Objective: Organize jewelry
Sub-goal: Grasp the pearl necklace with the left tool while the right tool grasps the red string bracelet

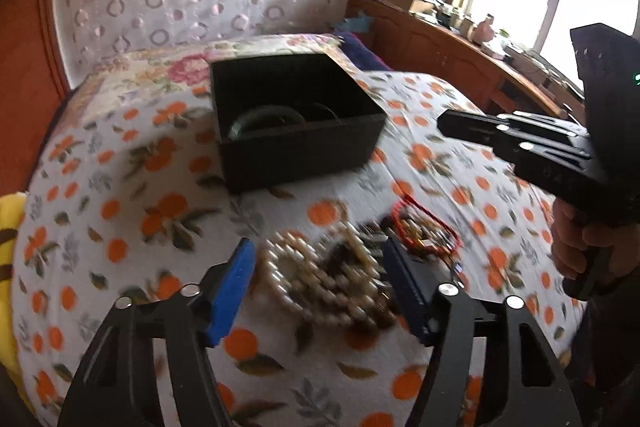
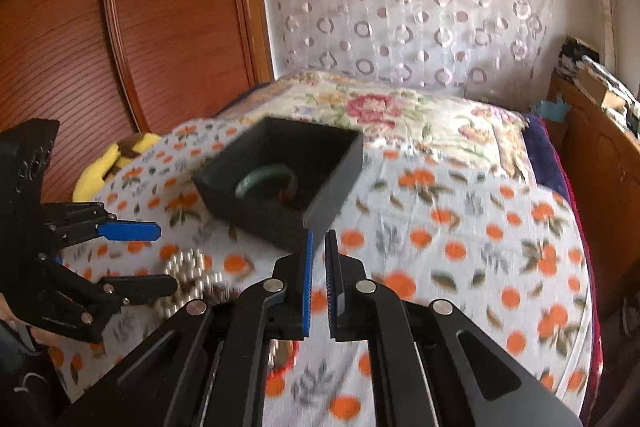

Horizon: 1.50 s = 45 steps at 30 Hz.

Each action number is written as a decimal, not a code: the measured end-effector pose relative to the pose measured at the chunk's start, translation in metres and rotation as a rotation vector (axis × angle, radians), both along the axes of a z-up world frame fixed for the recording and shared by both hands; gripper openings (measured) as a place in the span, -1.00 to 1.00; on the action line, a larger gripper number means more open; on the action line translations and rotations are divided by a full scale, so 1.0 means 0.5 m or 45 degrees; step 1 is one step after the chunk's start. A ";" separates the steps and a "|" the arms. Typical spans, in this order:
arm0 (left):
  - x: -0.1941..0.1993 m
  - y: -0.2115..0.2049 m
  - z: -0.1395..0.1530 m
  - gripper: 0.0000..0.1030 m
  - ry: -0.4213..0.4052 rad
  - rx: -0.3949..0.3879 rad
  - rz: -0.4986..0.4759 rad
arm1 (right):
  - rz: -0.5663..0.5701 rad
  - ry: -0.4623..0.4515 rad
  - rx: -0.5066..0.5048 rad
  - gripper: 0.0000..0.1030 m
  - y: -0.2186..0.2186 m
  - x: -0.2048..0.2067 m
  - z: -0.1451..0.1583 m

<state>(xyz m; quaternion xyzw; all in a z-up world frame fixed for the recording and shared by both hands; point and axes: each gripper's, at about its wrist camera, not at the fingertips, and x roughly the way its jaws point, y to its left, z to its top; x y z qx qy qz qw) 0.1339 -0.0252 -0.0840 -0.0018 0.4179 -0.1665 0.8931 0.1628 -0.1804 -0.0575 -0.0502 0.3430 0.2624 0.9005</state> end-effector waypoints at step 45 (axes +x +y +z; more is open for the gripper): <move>-0.044 0.109 0.069 -0.87 -0.128 -0.113 0.139 | 0.216 0.123 -0.118 -0.84 0.065 -0.092 -0.066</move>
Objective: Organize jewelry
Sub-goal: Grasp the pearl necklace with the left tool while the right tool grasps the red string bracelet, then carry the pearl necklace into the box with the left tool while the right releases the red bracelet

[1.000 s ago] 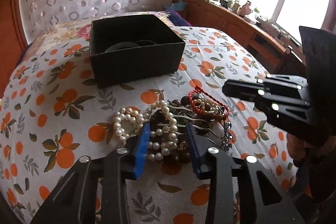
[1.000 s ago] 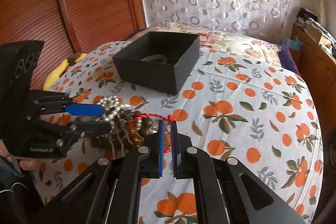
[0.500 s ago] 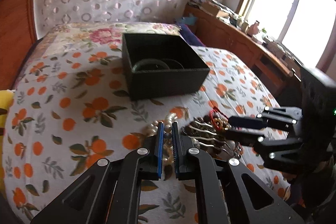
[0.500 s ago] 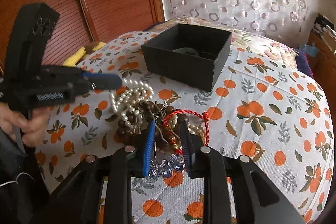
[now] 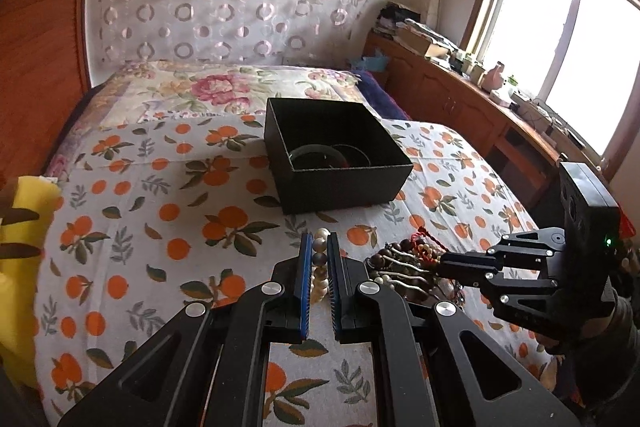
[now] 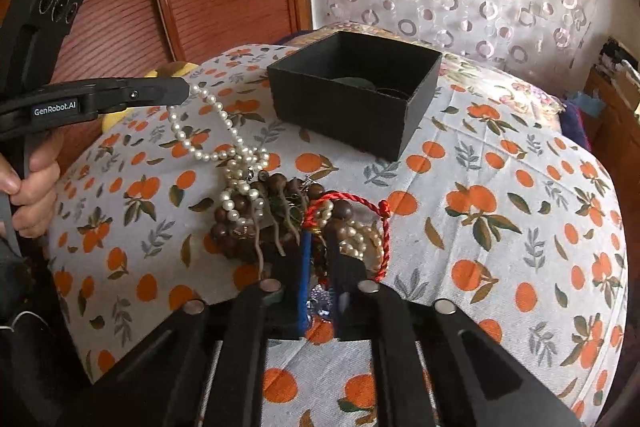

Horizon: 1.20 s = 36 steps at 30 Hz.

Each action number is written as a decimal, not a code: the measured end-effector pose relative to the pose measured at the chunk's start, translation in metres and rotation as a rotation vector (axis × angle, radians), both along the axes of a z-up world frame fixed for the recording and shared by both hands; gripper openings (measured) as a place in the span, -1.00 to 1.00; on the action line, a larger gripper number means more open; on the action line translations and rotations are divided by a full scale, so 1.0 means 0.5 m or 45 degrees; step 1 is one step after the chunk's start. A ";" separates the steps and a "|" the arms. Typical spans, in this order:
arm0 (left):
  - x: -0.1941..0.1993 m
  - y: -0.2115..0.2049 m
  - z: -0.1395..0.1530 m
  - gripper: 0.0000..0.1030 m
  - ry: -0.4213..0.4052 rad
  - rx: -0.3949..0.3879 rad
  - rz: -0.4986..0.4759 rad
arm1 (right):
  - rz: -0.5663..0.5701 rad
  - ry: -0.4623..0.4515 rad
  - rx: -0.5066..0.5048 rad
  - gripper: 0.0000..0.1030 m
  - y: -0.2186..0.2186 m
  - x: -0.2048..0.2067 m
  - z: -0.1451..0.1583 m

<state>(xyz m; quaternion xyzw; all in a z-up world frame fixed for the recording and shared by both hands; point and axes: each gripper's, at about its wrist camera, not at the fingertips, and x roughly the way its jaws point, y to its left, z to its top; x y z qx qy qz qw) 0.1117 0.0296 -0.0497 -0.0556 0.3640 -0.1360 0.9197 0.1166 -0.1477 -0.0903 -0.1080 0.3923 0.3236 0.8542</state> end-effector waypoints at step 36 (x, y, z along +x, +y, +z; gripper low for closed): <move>0.040 -0.038 0.223 -0.87 -0.308 0.098 -0.002 | -0.117 -0.161 0.156 -0.85 -0.065 0.024 0.114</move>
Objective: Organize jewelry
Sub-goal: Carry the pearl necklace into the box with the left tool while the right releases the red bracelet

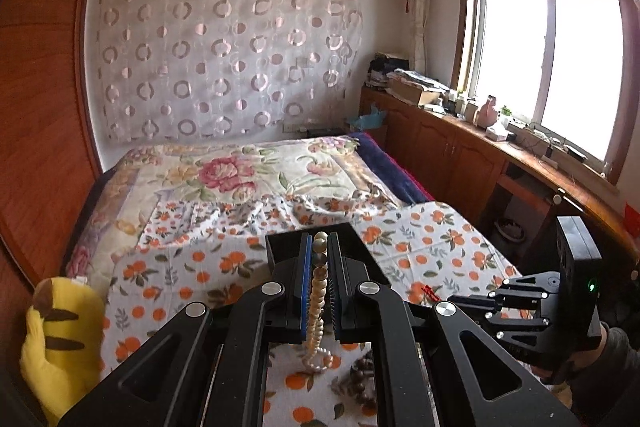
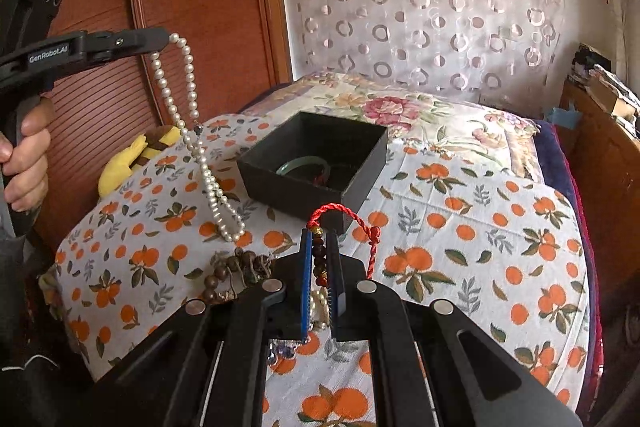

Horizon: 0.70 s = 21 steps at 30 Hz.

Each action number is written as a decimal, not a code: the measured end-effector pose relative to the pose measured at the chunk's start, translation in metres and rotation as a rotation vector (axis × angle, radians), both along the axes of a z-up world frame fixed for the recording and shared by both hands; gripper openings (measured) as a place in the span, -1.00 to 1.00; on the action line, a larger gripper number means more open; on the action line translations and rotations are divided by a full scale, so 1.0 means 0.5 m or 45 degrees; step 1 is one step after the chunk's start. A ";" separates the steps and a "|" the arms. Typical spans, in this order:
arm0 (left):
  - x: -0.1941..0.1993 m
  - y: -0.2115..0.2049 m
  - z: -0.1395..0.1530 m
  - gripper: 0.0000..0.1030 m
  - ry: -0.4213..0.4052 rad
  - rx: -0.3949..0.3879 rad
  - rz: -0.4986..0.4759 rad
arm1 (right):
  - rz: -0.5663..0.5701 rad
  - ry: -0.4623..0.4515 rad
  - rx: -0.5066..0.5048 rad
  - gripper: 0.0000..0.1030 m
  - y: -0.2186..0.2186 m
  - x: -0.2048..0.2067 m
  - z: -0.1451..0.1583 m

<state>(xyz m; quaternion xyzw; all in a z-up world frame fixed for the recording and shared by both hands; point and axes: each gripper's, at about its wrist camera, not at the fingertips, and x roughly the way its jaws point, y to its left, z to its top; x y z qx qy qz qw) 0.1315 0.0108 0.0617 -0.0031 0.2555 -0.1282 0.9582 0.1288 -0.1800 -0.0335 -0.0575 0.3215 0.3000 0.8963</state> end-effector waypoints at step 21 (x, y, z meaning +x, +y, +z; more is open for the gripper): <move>0.111 -0.044 0.129 -0.87 -0.101 0.081 -0.010 | 0.028 -0.073 0.045 -0.85 0.039 0.096 0.069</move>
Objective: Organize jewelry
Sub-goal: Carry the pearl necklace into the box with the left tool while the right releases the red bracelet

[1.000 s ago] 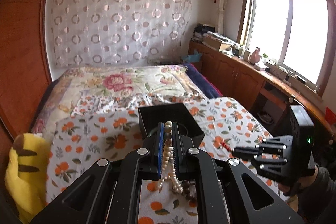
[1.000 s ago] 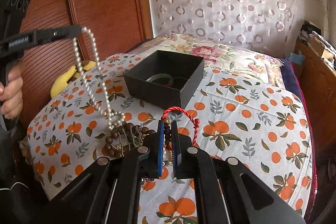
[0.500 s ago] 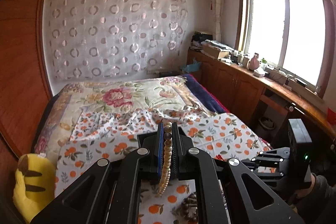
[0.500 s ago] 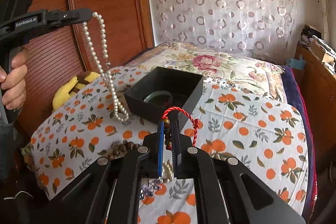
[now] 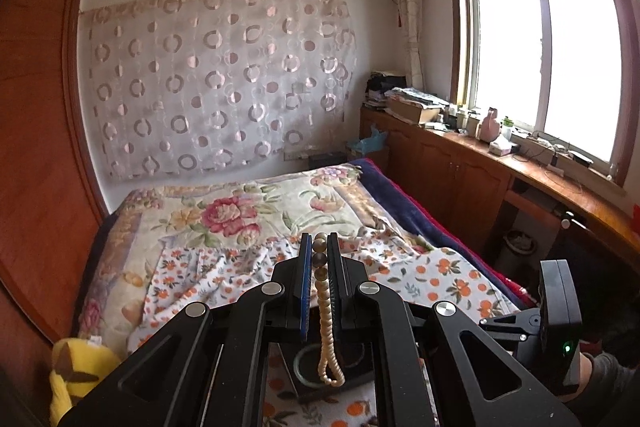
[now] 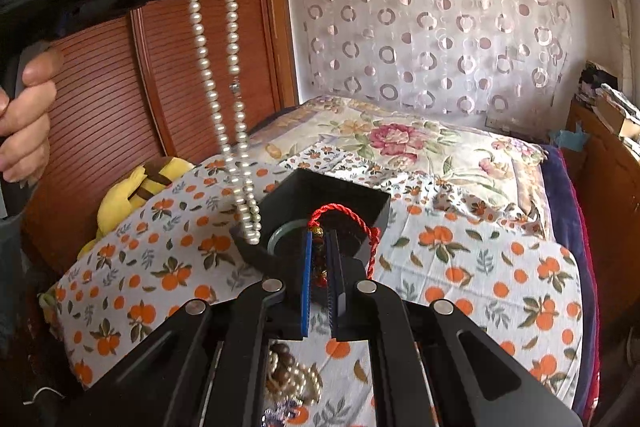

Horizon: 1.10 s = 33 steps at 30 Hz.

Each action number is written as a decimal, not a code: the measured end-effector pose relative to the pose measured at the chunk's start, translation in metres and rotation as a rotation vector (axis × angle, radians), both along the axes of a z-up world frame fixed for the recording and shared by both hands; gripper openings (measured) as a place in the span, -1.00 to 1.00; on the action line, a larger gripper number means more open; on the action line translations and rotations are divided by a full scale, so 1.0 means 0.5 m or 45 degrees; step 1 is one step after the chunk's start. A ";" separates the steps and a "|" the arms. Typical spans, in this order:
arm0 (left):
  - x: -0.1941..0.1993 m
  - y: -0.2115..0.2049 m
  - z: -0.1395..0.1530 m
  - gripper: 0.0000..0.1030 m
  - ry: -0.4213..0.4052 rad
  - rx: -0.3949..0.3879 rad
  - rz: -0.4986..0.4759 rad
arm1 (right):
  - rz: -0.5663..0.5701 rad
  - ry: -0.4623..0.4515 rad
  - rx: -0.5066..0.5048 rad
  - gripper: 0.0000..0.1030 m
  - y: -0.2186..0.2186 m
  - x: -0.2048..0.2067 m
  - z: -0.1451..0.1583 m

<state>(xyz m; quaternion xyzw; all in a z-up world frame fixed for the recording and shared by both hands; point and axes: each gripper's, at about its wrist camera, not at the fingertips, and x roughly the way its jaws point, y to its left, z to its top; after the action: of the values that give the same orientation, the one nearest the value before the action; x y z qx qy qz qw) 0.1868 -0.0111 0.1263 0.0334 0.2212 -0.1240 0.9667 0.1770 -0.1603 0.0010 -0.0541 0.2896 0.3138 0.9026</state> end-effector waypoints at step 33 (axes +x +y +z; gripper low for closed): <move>0.150 0.073 -0.213 -0.40 0.252 0.025 0.076 | 0.096 0.093 -0.105 -0.83 0.121 0.180 -0.073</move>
<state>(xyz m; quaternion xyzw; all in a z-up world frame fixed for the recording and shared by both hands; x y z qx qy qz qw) 0.2620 0.0254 0.0197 0.0238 0.3175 -0.0956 0.9431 0.2668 -0.0998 -0.0354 -0.0906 0.3326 0.3370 0.8761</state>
